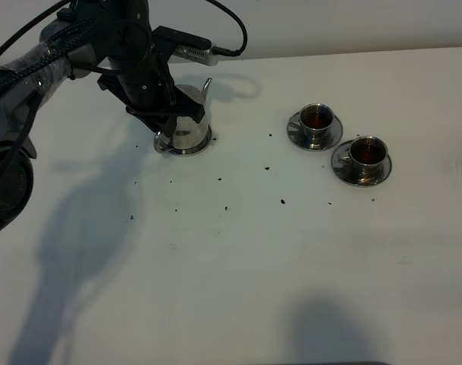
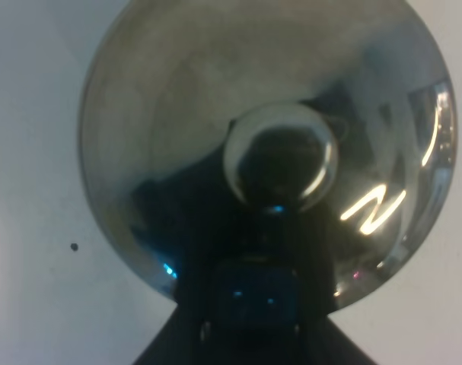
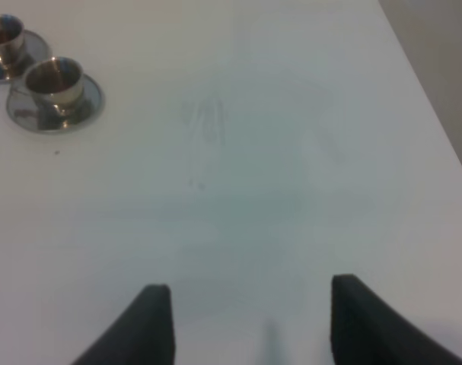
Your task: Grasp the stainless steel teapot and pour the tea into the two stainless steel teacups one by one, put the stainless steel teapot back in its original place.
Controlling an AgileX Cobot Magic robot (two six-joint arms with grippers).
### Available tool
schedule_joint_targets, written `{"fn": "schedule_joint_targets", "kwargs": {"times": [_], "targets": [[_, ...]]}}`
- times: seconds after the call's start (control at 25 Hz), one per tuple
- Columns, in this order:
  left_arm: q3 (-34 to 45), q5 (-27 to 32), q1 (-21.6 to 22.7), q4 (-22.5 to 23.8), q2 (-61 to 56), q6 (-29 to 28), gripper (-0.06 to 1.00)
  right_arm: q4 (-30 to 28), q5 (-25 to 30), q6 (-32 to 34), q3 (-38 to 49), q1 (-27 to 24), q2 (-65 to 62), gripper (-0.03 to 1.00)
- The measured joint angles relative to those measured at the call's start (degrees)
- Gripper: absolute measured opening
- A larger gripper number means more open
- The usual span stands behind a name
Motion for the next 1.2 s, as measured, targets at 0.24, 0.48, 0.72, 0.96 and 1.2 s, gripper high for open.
{"fn": "schedule_joint_targets", "kwargs": {"times": [0.24,0.48,0.72,0.96,1.2], "targets": [[0.0,1.77,0.0,0.0,0.0,0.0,0.31,0.0,0.0,0.0,0.0,0.0,0.0,0.45],[0.0,2.01,0.0,0.18,0.0,0.11,0.4,0.0,0.0,0.0,0.0,0.0,0.0,0.45],[0.0,2.35,0.0,0.13,-0.73,0.13,0.41,0.0,0.0,0.0,0.0,0.0,0.0,0.45],[0.0,4.1,0.0,0.13,-4.31,0.23,0.43,0.0,0.0,0.0,0.0,0.0,0.0,0.45],[0.74,4.23,0.0,0.13,-8.14,0.42,0.44,0.0,0.0,0.0,0.0,0.0,0.0,0.45]]}}
